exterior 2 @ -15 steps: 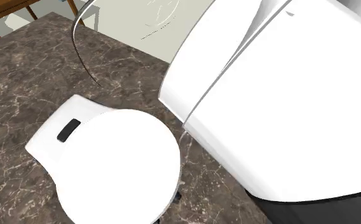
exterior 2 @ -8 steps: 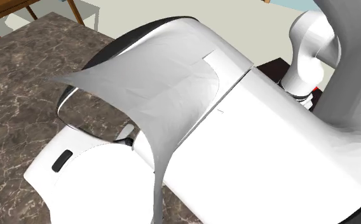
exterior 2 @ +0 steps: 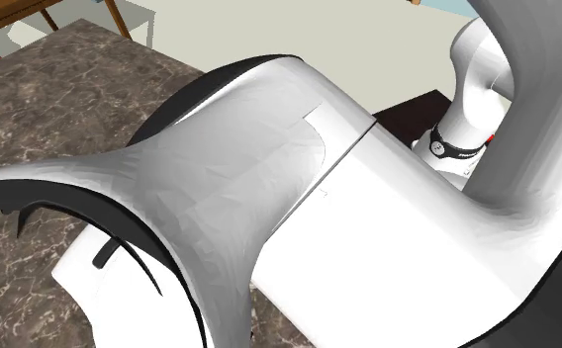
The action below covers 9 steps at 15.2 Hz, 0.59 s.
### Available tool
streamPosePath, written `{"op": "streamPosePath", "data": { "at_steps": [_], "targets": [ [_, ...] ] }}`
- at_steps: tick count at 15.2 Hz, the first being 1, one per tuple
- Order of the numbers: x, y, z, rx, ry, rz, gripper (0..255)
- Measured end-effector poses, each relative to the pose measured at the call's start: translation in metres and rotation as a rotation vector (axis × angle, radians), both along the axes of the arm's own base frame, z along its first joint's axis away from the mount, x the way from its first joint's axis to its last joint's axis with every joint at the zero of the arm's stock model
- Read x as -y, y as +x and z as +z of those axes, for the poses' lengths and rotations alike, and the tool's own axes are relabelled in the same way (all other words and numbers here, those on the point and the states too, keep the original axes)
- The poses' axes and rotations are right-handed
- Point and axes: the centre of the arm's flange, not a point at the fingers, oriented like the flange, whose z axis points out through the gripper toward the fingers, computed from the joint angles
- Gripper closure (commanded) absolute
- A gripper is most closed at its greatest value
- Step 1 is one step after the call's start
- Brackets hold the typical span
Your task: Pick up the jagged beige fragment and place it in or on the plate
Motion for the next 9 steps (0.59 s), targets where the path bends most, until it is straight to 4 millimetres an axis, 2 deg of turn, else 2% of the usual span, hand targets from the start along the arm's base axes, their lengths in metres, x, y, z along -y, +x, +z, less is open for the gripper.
{"op": "streamPosePath", "data": {
  "at_steps": [1,2,9],
  "targets": [
    [0.0000,0.0000,0.0000,0.000,0.000,0.000,0],
    [0.0000,0.0000,0.0000,0.000,0.000,0.000,255],
    [-0.0001,0.0000,0.0003,0.000,0.000,0.000,255]
  ]
}}
